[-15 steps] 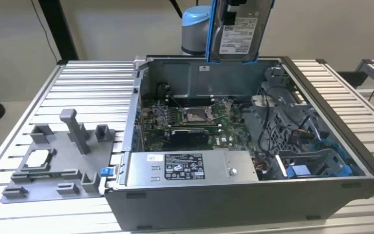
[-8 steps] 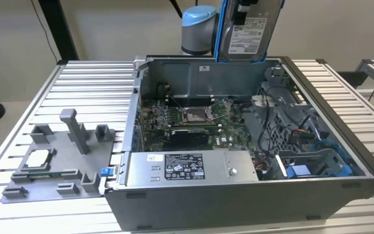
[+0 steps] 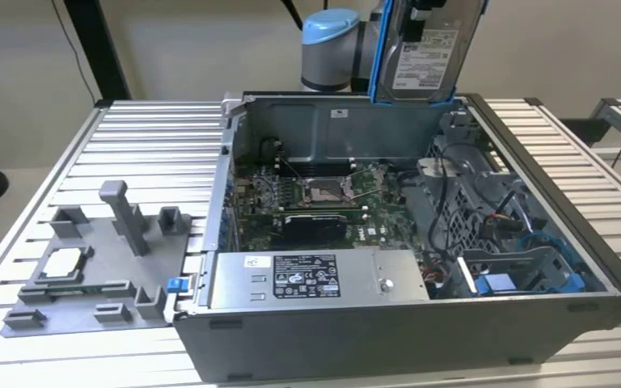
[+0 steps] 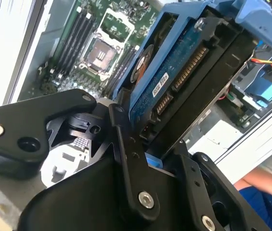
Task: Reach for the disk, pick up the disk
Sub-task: 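Pick up the disk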
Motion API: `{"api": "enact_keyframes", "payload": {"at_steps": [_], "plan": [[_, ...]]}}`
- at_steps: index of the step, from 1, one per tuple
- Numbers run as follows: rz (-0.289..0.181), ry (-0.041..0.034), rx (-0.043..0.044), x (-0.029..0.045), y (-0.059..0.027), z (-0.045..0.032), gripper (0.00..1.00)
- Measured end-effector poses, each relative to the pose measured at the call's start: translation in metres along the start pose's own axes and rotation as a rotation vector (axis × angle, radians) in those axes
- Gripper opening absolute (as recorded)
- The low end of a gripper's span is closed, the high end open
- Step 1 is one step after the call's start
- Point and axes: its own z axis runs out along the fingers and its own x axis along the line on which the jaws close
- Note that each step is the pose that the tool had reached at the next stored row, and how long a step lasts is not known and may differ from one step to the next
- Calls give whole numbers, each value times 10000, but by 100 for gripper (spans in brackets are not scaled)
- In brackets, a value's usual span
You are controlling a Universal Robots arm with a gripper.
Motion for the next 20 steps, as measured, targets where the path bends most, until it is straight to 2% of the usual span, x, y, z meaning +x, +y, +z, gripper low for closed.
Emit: {"api": "enact_keyframes", "payload": {"at_steps": [13,16,20], "plan": [[0,-1,-1,0,-301,-8,0],[1,2,-2,-1,-333,-9,0],[2,1,-2,-1,-334,-9,0]]}}
